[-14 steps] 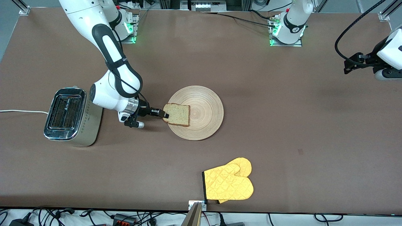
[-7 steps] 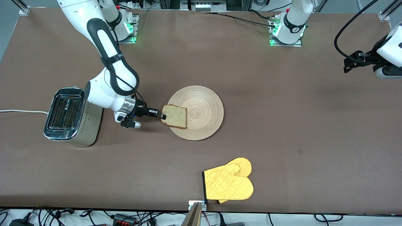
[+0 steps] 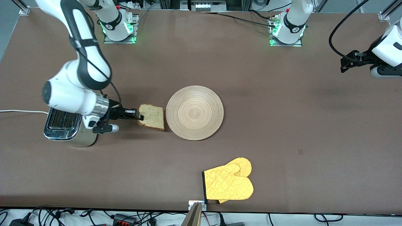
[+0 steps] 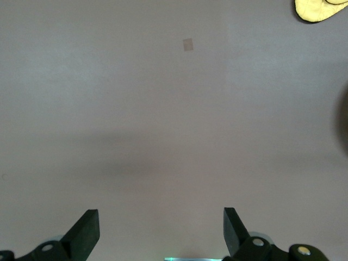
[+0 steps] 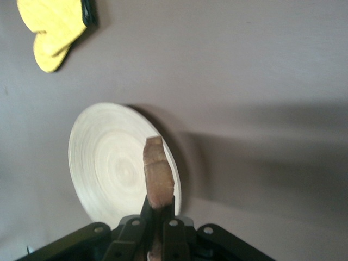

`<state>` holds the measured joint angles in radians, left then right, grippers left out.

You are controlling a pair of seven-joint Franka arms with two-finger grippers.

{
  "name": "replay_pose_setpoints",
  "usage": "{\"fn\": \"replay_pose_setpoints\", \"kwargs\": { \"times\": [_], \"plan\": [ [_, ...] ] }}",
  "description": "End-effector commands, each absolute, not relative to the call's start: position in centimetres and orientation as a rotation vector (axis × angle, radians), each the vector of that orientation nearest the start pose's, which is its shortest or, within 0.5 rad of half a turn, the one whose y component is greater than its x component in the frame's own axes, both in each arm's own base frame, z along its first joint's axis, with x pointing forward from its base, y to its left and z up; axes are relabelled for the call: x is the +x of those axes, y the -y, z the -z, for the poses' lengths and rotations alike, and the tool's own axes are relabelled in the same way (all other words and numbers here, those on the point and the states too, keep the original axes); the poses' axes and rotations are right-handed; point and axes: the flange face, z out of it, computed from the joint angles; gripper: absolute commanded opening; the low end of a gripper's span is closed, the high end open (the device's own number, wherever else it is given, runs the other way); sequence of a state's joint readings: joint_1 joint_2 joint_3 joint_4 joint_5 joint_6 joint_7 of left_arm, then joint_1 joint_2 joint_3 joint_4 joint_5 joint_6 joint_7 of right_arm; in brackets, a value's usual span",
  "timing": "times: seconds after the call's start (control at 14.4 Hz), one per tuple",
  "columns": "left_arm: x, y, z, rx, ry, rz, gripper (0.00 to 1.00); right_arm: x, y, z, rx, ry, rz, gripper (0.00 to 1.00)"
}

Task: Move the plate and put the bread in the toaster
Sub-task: 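Lift the bread with the right gripper and carry it over the toaster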

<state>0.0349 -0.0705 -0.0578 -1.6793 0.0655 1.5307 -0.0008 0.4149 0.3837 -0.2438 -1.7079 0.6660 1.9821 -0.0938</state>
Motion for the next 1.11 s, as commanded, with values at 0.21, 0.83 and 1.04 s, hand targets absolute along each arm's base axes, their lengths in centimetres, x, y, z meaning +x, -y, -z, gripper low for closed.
{"fn": "replay_pose_setpoints", "kwargs": {
  "times": [0.21, 0.83, 1.04],
  "plan": [
    [52.5, 0.7, -61.2, -3.071, -0.015, -0.109, 1.00, 63.1, -11.2, -51.2, -3.027, 0.063, -0.404, 0.00],
    [52.5, 0.8, -61.2, -3.069, -0.018, -0.111, 1.00, 62.9, -3.5, -50.9, -3.364, 0.176, -0.679, 0.00],
    [52.5, 0.9, -61.2, -3.071, -0.020, -0.111, 1.00, 63.4, -2.4, -50.2, -3.374, 0.159, -0.690, 0.00]
  ]
}}
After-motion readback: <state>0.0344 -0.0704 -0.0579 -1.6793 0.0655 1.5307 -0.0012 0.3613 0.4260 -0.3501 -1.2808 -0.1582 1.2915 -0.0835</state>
